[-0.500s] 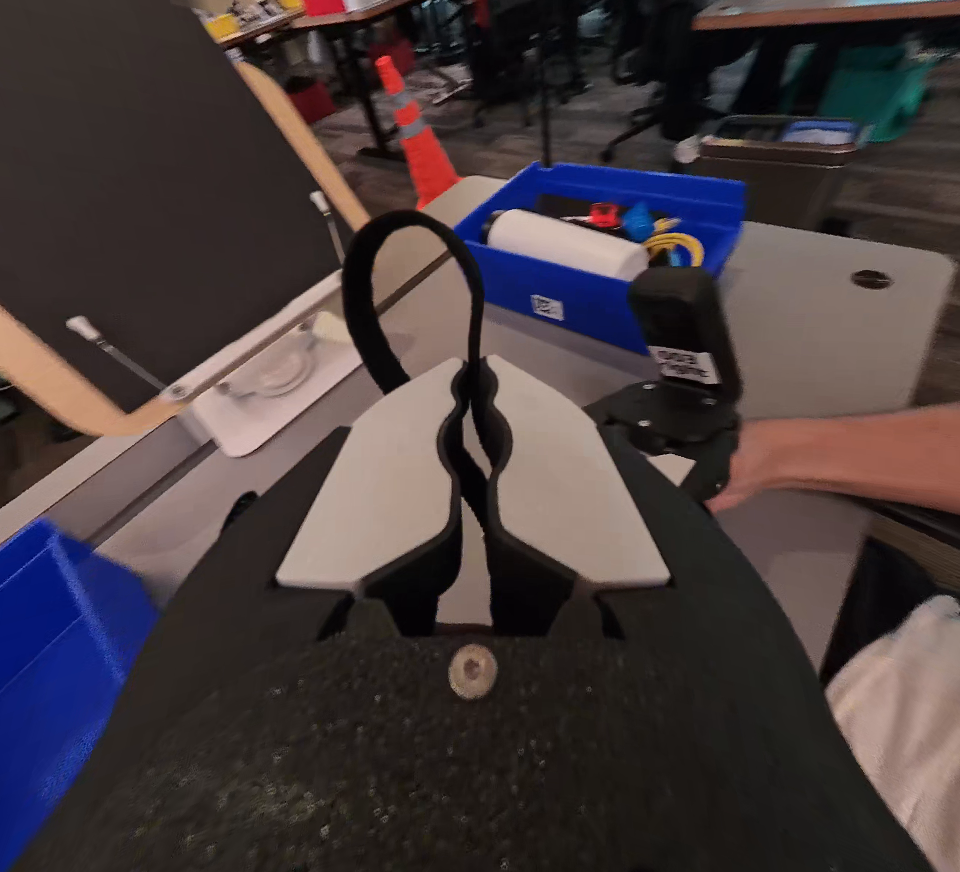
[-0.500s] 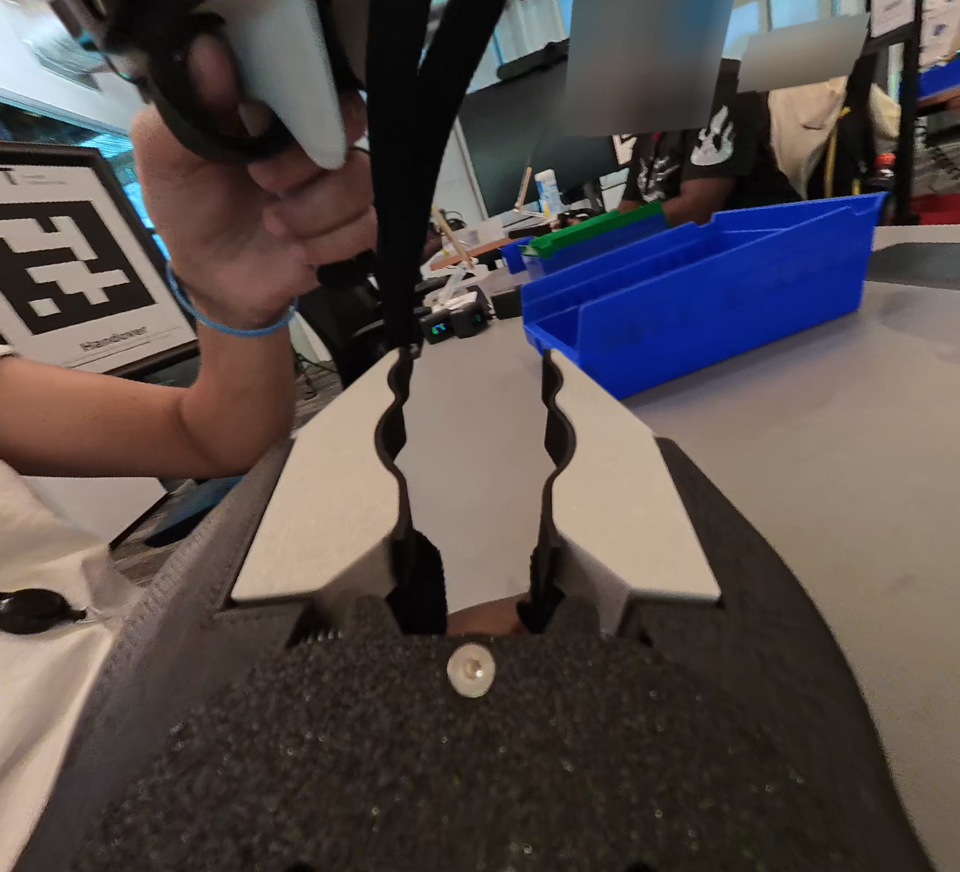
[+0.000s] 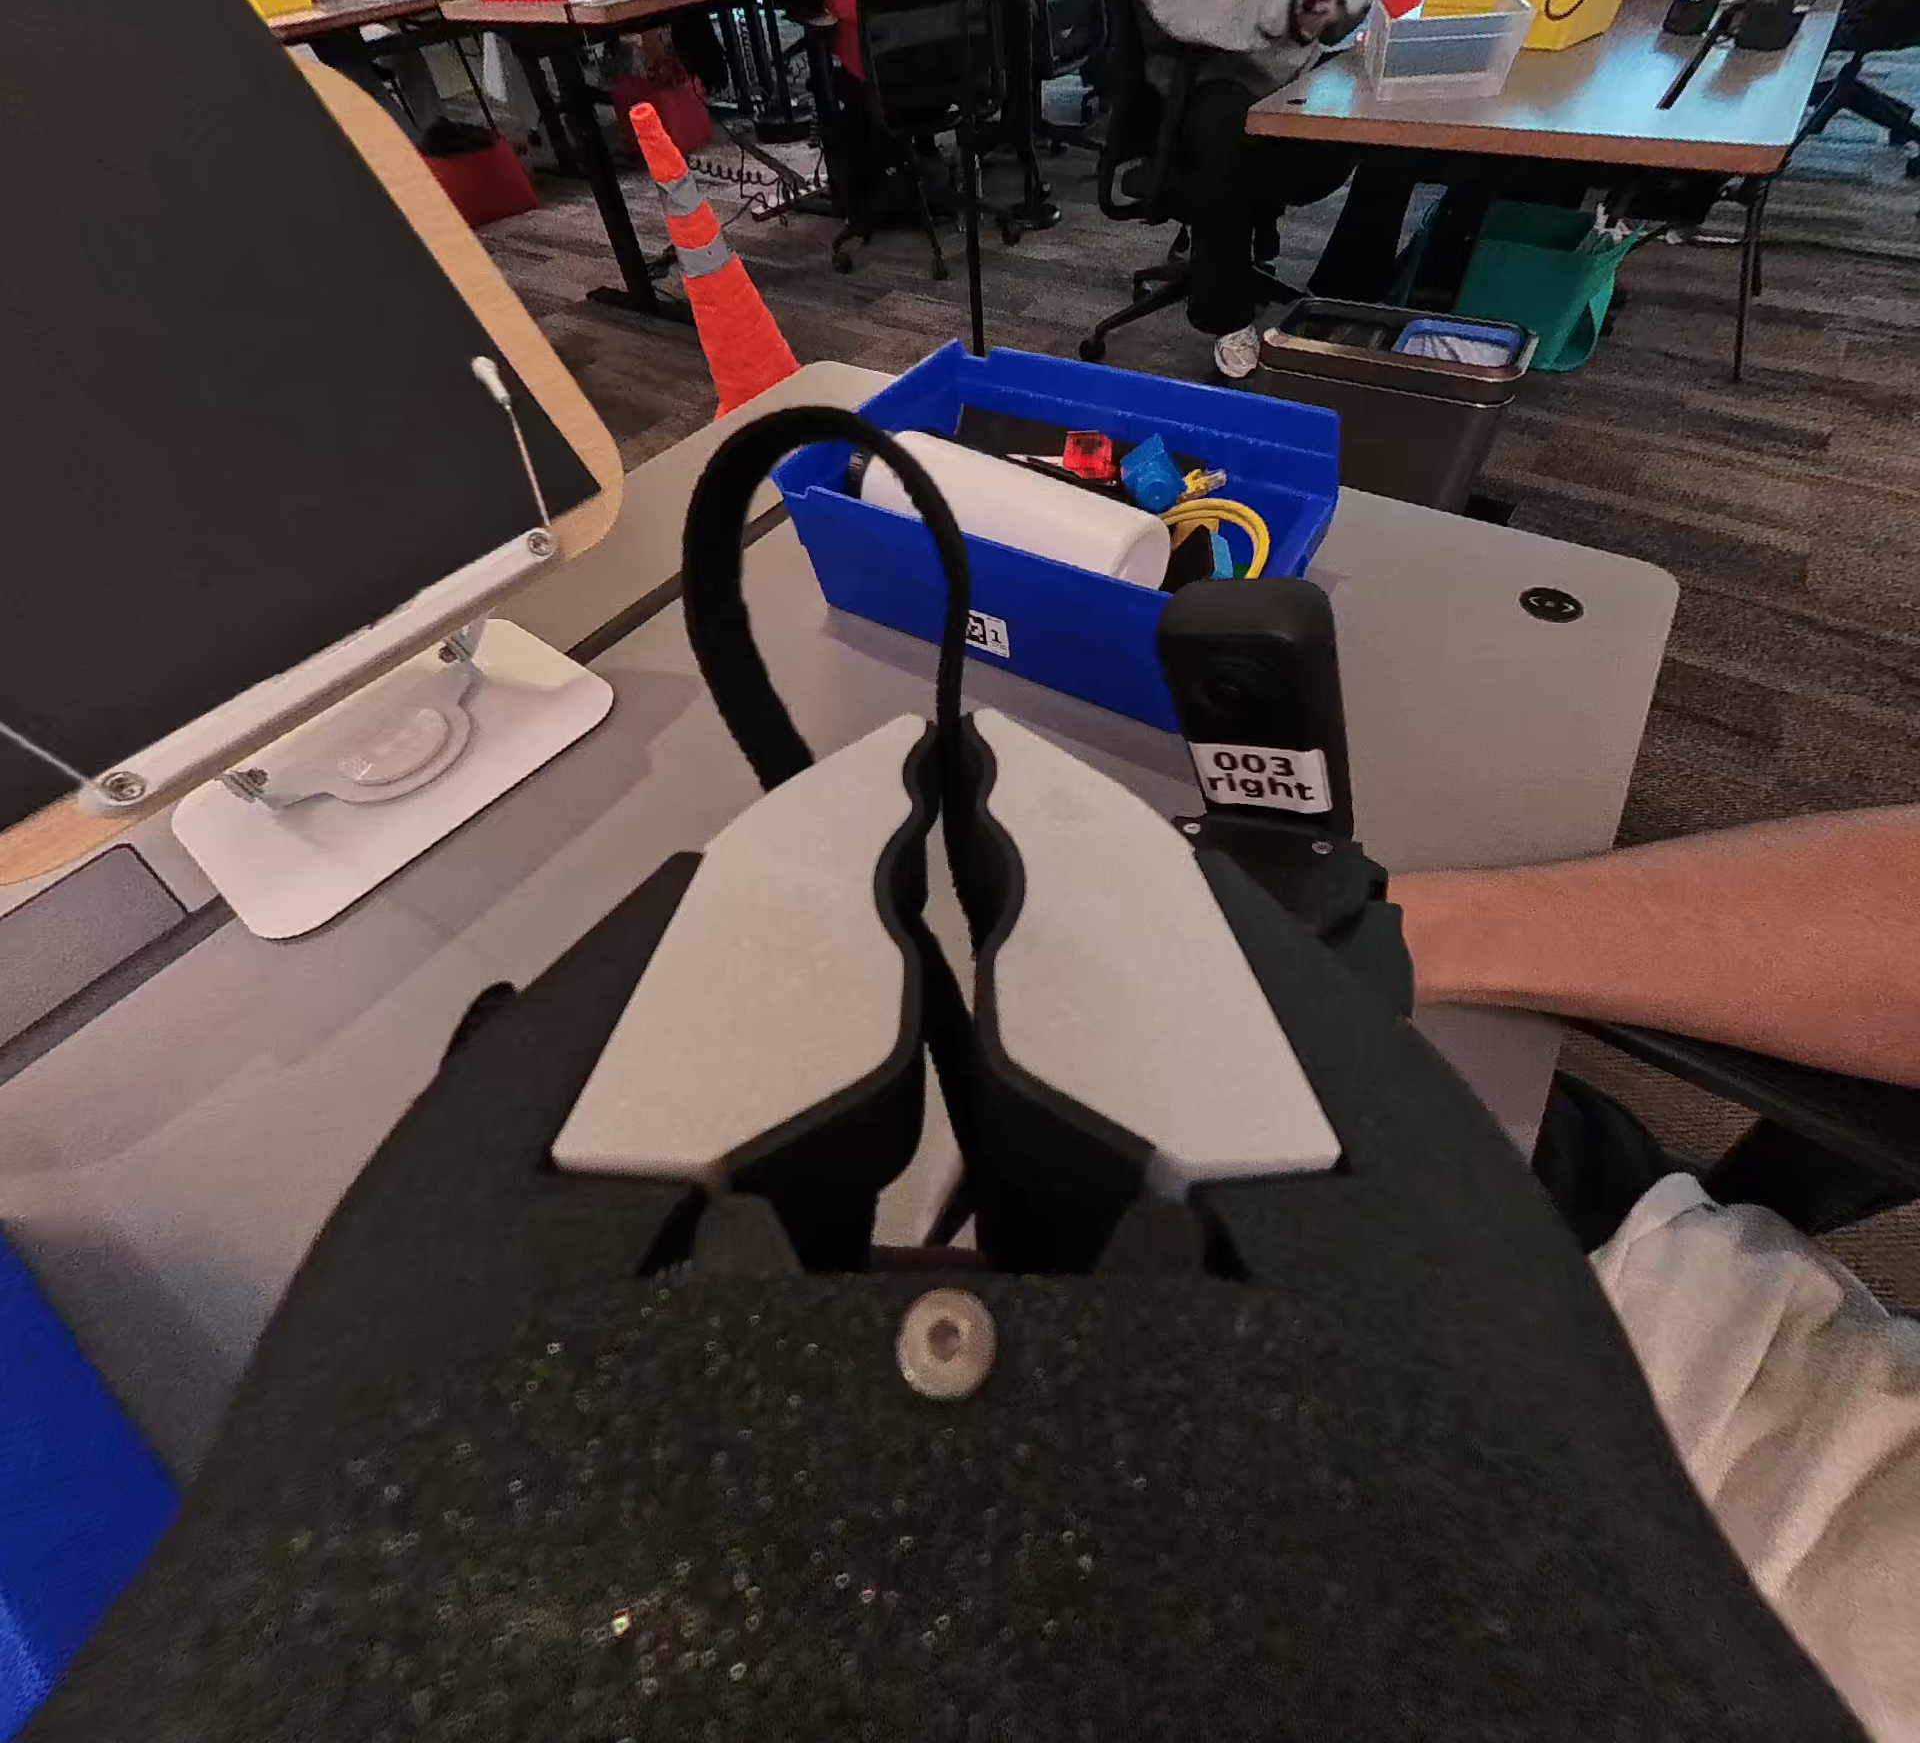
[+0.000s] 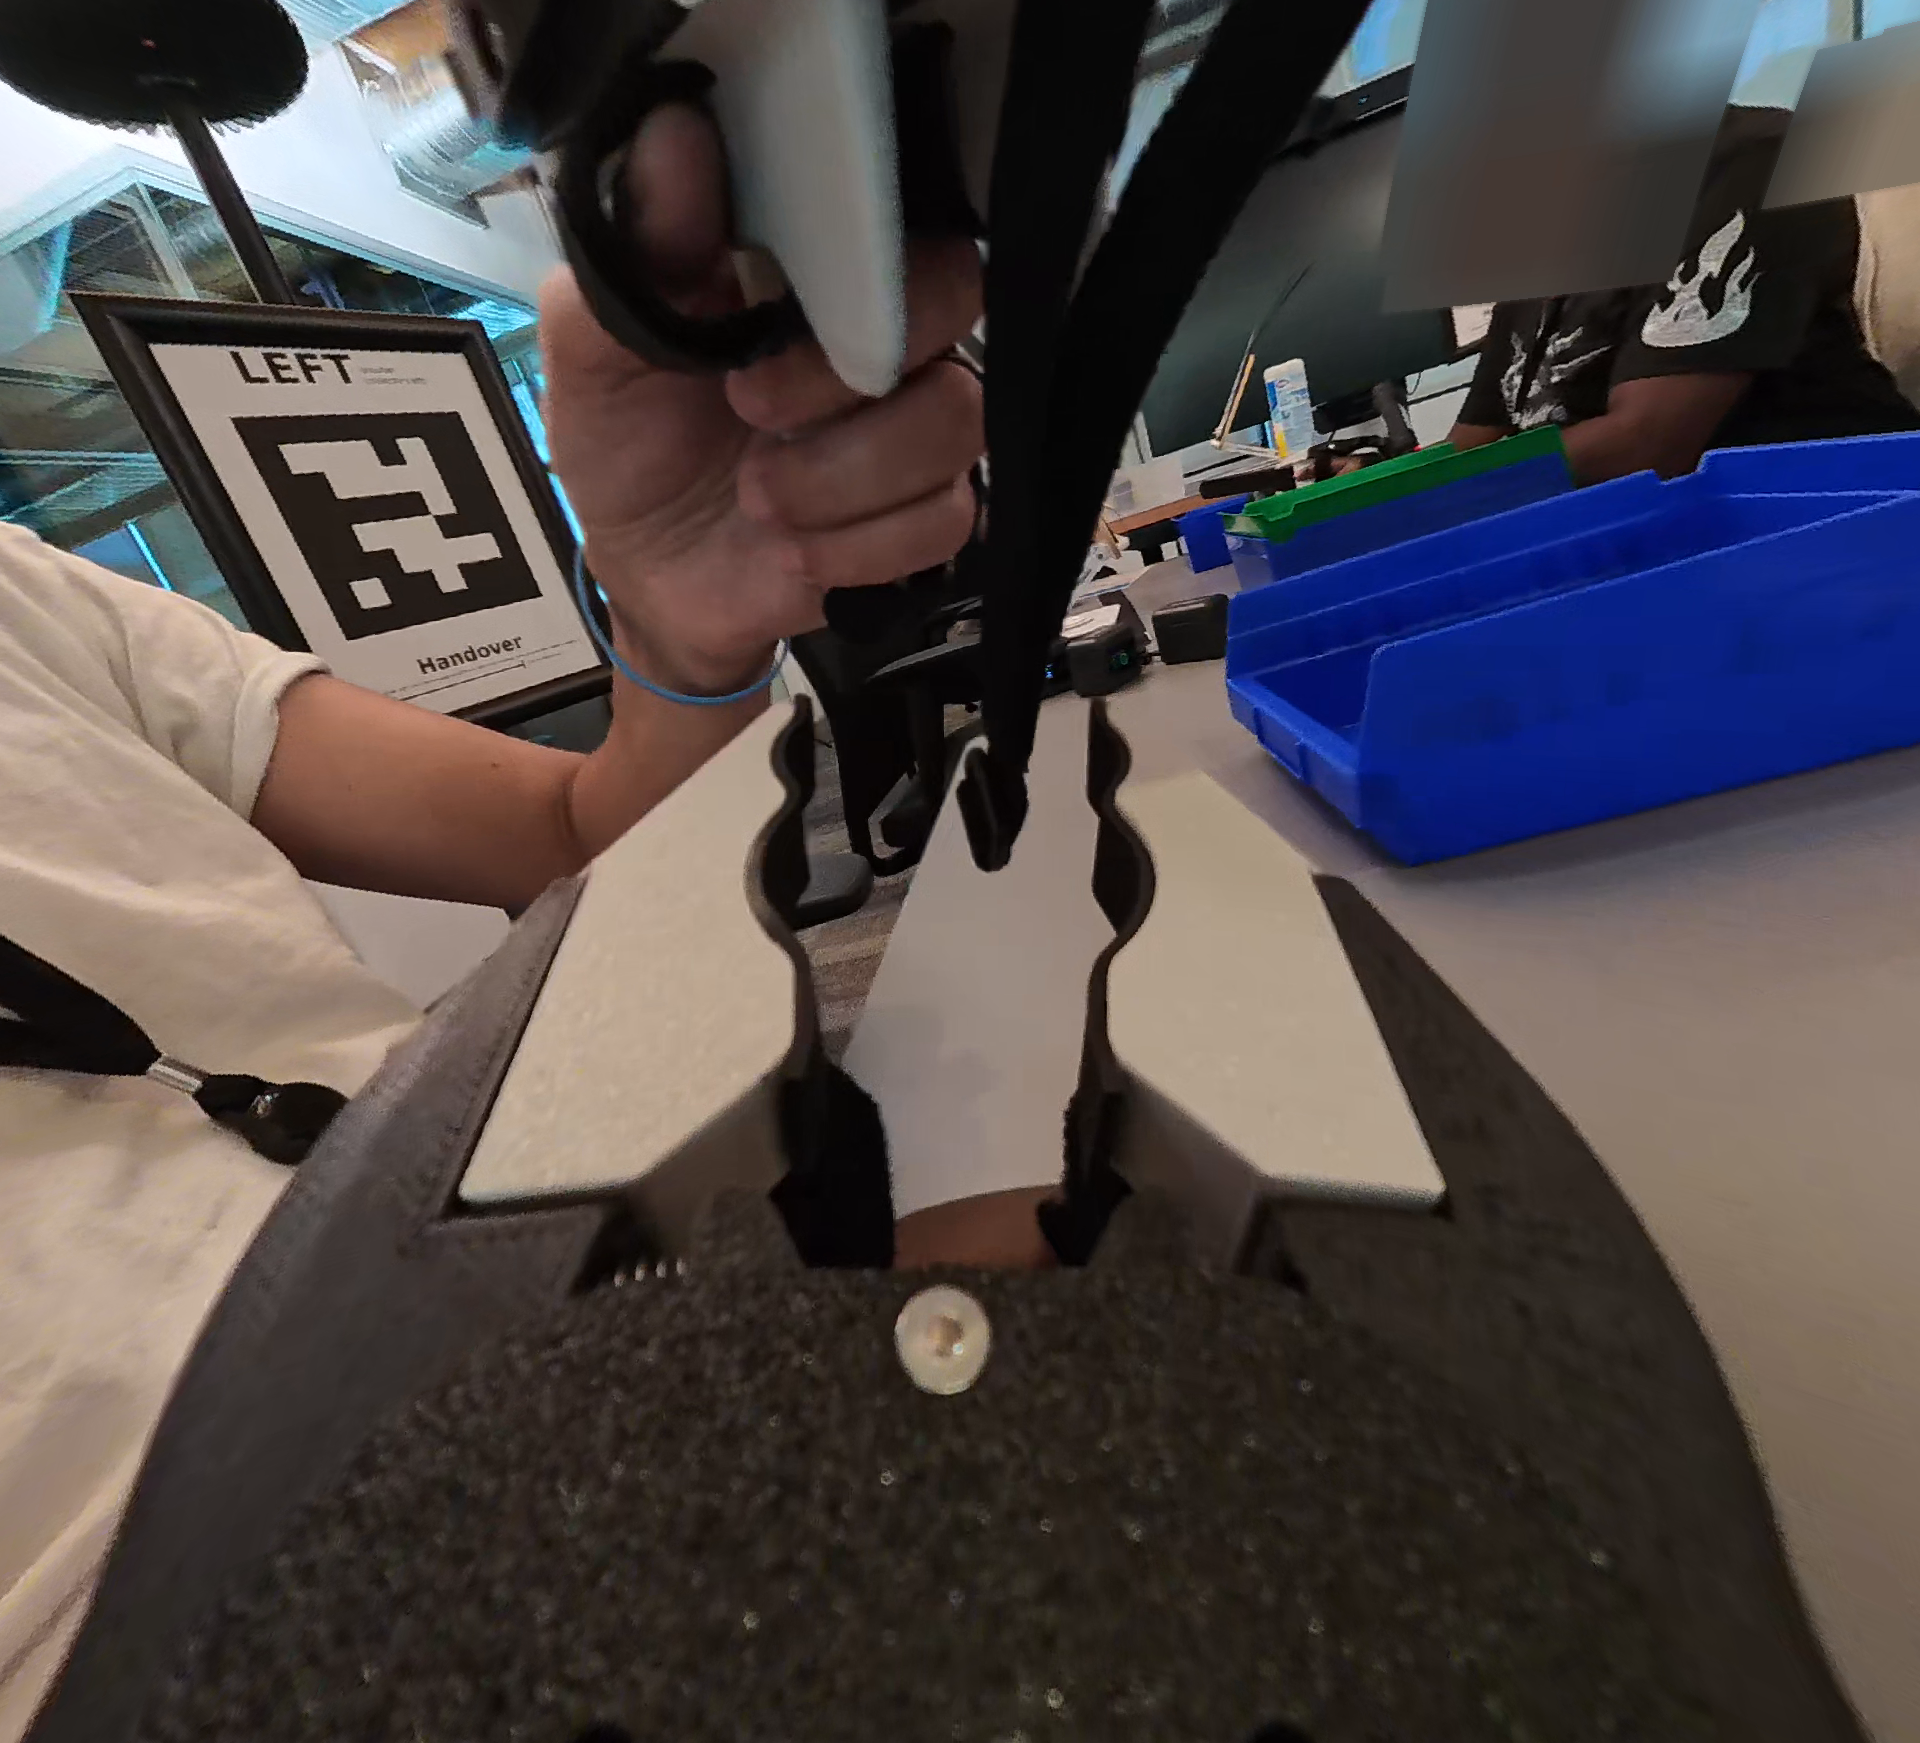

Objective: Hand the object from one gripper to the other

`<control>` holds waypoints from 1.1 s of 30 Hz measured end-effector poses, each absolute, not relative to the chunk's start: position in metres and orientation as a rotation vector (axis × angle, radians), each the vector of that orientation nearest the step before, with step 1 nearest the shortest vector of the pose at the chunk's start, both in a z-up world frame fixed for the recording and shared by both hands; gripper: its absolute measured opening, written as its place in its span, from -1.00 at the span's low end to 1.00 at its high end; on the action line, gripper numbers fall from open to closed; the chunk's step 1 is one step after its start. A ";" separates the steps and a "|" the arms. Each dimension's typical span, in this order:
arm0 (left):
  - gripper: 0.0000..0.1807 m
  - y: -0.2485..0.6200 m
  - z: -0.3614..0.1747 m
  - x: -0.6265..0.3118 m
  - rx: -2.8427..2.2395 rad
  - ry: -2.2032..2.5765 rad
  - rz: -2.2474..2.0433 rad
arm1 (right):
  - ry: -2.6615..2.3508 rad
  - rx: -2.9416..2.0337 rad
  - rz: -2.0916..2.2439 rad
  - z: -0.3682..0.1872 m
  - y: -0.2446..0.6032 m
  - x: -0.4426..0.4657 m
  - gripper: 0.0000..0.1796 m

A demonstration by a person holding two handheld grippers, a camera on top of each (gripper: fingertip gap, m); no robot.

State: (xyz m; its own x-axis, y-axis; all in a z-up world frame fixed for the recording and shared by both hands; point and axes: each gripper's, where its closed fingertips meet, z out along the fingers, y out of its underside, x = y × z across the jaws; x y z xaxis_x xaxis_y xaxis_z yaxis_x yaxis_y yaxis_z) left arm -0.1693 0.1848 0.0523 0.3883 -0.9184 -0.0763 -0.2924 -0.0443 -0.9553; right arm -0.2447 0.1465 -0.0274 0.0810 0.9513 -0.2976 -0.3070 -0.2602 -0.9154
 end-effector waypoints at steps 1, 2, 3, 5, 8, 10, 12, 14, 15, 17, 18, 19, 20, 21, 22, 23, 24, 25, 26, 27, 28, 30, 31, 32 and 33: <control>-0.98 0.187 0.053 -0.171 -1.575 1.098 -0.730 | -0.736 -1.228 1.456 -0.025 0.146 -0.244 -0.42; -0.98 0.190 0.053 -0.173 -1.577 1.091 -0.729 | -0.734 -1.223 1.460 -0.024 0.145 -0.243 -0.41; -0.98 0.192 0.053 -0.174 -1.583 1.084 -0.733 | -0.740 -1.225 1.454 -0.024 0.145 -0.243 -0.41; -0.98 0.194 0.053 -0.176 -1.596 1.063 -0.772 | -0.740 -1.236 1.431 -0.026 0.146 -0.243 -0.42; -0.98 0.193 0.051 -0.173 -1.625 1.045 -0.854 | -0.684 -1.223 1.425 -0.021 0.152 -0.243 -0.45; -0.99 0.191 0.048 -0.171 -1.639 1.043 -0.897 | -0.657 -1.233 1.408 -0.022 0.158 -0.245 -0.50; -0.98 0.192 0.046 -0.170 -1.647 1.038 -0.911 | -0.703 -1.228 1.395 -0.026 0.156 -0.248 -0.73; -0.98 0.196 0.046 -0.174 -1.649 1.033 -0.890 | -0.689 -1.264 1.330 -0.031 0.165 -0.247 -0.96; -0.98 0.198 0.045 -0.176 -1.646 1.035 -0.882 | -0.681 -1.293 1.287 -0.036 0.171 -0.244 -0.97; -0.95 0.199 0.042 -0.181 -1.649 1.050 -0.880 | -0.664 -1.378 1.159 -0.047 0.187 -0.235 -0.97; -0.84 0.202 0.041 -0.186 -1.651 1.039 -0.870 | -0.669 -1.410 1.094 -0.052 0.193 -0.229 -0.97; -0.71 0.205 0.039 -0.192 -1.647 1.023 -0.850 | -0.675 -1.431 1.046 -0.055 0.198 -0.222 -0.97; -0.59 0.207 0.035 -0.199 -1.642 1.012 -0.823 | -0.661 -1.456 0.994 -0.057 0.204 -0.213 -0.98; -0.50 0.209 0.029 -0.205 -1.641 1.005 -0.791 | -0.630 -1.471 0.956 -0.057 0.211 -0.202 -0.97; -0.45 0.211 0.020 -0.211 -1.646 1.001 -0.763 | -0.600 -1.475 0.933 -0.055 0.217 -0.192 -0.97; -0.44 0.210 0.008 -0.215 -1.650 1.007 -0.752 | -0.576 -1.478 0.917 -0.054 0.221 -0.183 -0.98; -0.43 0.207 -0.003 -0.216 -1.643 1.028 -0.761 | -0.563 -1.480 0.925 -0.053 0.223 -0.177 -0.98; -0.43 0.203 -0.015 -0.214 -1.630 1.058 -0.782 | -0.560 -1.473 0.964 -0.052 0.222 -0.175 -0.97; -0.42 0.199 -0.026 -0.212 -1.617 1.098 -0.814 | -0.575 -1.462 1.039 -0.050 0.217 -0.178 -0.98; -0.37 0.194 -0.036 -0.209 -1.605 1.140 -0.861 | -0.614 -1.456 1.138 -0.050 0.207 -0.186 -0.98; -0.39 0.192 -0.045 -0.207 -1.609 1.158 -0.908 | -0.664 -1.459 1.217 -0.052 0.197 -0.194 -0.98; -0.38 0.188 -0.056 -0.203 -1.645 1.161 -1.054 | -0.786 -1.477 1.260 -0.061 0.181 -0.212 -0.97; -0.38 0.184 -0.059 -0.201 -1.666 1.163 -1.160 | -0.828 -1.483 1.221 -0.065 0.178 -0.218 -0.97; -0.37 0.178 -0.062 -0.201 -1.686 1.163 -1.276 | -0.867 -1.486 1.196 -0.069 0.174 -0.224 -0.96; -0.37 0.172 -0.063 -0.201 -1.705 1.159 -1.389 | -0.889 -1.481 1.182 -0.071 0.171 -0.230 -0.98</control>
State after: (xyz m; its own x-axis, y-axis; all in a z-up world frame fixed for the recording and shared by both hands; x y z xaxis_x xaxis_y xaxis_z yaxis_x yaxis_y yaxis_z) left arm -0.2008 0.1722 -0.0635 0.0507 -0.9139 0.4029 -0.2325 -0.4031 -0.8851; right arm -0.2295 0.1709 -0.0706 0.2514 0.9399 -0.2309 -0.0384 -0.2287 -0.9727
